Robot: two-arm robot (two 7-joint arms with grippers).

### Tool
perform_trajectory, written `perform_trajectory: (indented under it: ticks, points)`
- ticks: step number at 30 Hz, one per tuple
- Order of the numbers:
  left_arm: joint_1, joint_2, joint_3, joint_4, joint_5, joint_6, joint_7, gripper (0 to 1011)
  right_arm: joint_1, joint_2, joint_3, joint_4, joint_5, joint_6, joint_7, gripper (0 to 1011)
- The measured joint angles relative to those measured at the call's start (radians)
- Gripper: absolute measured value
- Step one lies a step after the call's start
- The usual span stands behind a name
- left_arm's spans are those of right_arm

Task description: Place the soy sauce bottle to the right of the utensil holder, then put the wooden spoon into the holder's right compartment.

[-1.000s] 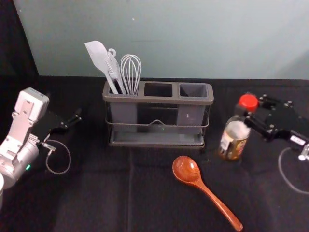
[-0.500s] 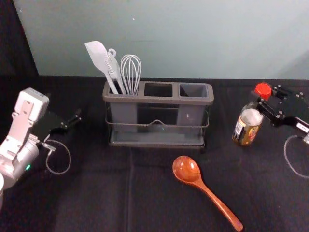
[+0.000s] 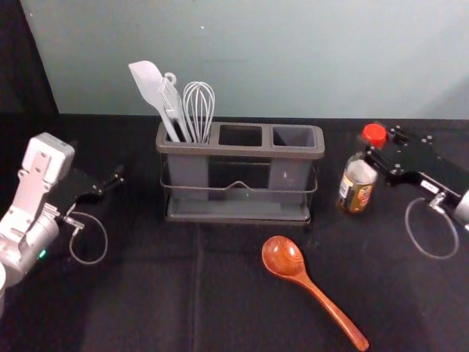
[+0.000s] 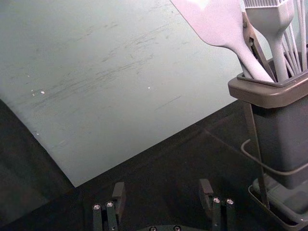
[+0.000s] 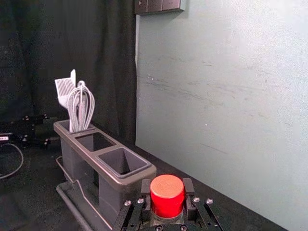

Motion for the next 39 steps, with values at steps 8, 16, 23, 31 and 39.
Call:
perform_trajectory:
  ticks: [8,16,23,31,39]
  points:
    - [0.000,0.000,0.000,0.000,0.000,0.000,0.000,1005,0.023,-0.042,-0.003,0.040,-0.009,-0.011,-0.003,388]
    - [0.000,0.000,0.000,0.000,0.000,0.000,0.000,1005,0.038,-0.064,-0.003,0.064,-0.018,-0.009,-0.009,387]
    - [0.000,0.000,0.000,0.000,0.000,0.000,0.000,1005,0.052,-0.074,-0.018,0.084,-0.040,-0.006,-0.004,388]
    - [0.000,0.000,0.000,0.000,0.000,0.000,0.000,1005,0.062,-0.081,-0.026,0.105,-0.051,-0.001,0.004,387]
    - [0.000,0.000,0.000,0.000,0.000,0.000,0.000,1005,0.064,-0.085,-0.027,0.114,-0.054,0.002,0.005,388]
